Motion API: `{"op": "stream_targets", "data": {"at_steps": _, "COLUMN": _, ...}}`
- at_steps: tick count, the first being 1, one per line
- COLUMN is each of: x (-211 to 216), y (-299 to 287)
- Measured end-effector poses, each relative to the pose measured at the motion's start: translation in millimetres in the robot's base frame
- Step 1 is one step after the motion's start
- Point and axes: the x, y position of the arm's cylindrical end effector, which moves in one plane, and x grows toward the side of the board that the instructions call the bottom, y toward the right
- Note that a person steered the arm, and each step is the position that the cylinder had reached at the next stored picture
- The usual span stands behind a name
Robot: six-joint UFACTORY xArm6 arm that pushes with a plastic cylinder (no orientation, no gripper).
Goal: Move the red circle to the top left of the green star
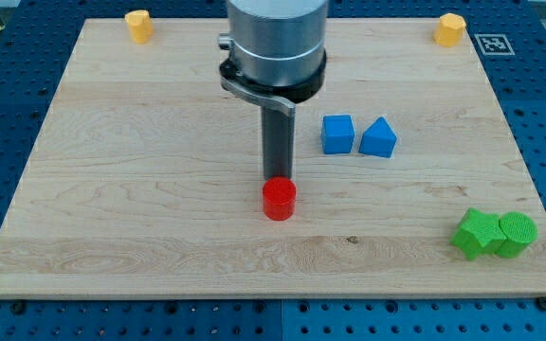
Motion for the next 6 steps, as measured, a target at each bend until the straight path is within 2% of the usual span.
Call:
{"op": "stream_targets", "data": {"at_steps": 3, "x": 35, "y": -49}}
{"op": "stream_targets", "data": {"at_steps": 4, "x": 39, "y": -24}}
{"op": "stream_targets", "data": {"at_steps": 6, "x": 76, "y": 45}}
